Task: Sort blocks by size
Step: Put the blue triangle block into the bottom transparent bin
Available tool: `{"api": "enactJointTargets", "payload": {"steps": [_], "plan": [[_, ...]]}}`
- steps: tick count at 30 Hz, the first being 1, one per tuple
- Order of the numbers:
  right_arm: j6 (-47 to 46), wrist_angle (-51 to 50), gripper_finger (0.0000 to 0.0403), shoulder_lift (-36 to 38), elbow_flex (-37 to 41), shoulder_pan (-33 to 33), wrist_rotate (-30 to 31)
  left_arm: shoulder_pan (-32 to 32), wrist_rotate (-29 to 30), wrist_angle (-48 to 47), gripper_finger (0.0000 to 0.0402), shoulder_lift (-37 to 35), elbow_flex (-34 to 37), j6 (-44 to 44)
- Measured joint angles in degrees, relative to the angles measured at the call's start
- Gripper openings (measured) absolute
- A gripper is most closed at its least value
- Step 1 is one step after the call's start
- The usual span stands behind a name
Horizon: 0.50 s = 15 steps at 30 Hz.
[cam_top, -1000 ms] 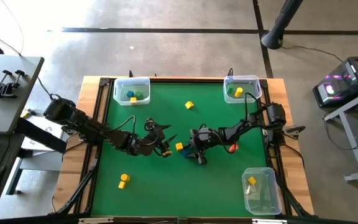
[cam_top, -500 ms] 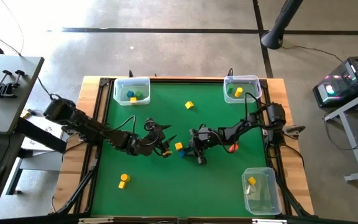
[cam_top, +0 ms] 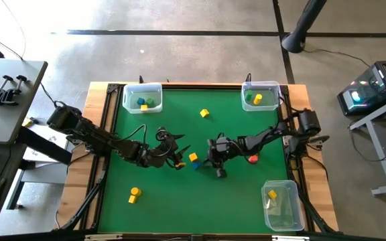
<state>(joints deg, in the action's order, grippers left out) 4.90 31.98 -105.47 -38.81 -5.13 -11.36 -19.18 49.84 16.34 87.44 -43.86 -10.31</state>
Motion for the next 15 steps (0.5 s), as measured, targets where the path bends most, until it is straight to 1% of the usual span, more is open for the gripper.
{"api": "enactJointTargets", "payload": {"steps": [3,5,7,9,11,13,15], "plan": [[-2.70,-0.52,0.0074,-0.07,-1.49,-1.75,4.68,0.00,0.00,0.02,0.0225,0.00,0.00,0.00],[-5.24,-1.25,0.0095,-0.02,-3.18,-2.80,6.67,0.00,0.00,0.02,0.0225,0.00,0.00,0.00],[-7.13,-3.07,0.0126,-0.02,-4.97,-4.04,8.97,0.00,0.00,0.02,0.0225,0.00,0.00,0.00],[-9.27,-6.76,0.0158,0.00,-7.37,-5.59,13.83,0.01,0.00,0.04,0.0225,0.00,0.00,-0.01],[-13.26,-13.25,0.0184,0.04,-10.17,-7.19,19.94,0.02,0.00,0.02,0.0225,0.00,0.00,-0.02],[-20.45,-20.34,0.0199,-0.08,-12.73,-8.75,26.87,0.02,0.00,0.03,0.0225,0.00,0.00,-0.08],[-27.24,-24.44,0.0203,-0.65,-14.72,-10.14,32.18,0.02,-0.02,0.04,0.0225,0.00,0.00,-0.12]]}}
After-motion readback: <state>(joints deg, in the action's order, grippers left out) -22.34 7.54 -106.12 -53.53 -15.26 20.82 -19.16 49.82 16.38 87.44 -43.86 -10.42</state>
